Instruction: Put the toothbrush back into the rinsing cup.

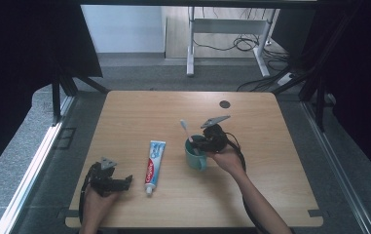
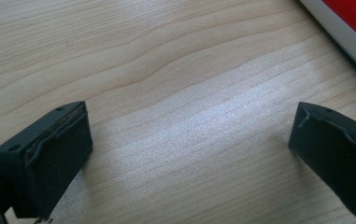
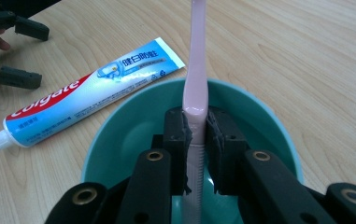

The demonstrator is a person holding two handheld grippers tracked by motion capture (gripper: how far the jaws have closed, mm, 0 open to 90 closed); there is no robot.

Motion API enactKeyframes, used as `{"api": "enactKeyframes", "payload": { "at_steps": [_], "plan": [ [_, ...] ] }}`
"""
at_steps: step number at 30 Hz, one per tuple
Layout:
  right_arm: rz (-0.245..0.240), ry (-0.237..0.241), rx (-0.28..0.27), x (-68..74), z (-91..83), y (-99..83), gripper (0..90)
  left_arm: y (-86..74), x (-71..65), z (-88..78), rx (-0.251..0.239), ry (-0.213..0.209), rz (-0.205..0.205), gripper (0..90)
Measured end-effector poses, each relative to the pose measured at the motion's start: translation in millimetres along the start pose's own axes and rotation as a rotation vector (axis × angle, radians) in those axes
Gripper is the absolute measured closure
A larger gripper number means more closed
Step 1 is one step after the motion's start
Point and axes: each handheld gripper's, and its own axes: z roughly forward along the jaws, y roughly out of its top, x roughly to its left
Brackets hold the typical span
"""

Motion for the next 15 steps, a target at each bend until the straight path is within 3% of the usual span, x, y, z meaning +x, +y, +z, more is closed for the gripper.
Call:
{"api": "enactKeyframes", "payload": {
  "at_steps": [8, 15],
  "plan": [
    [0.003, 0.004, 0.007, -0.7, 0.7, -1.2, 76.7, 0.0, 0.0, 0.0, 0.000, 0.000, 0.000, 0.0],
    [-0.005, -0.010, 0.023, 0.4, 3.7, -2.4, 70.1, 0.0, 0.0, 0.0, 0.001, 0.000, 0.001, 0.0]
  ]
}}
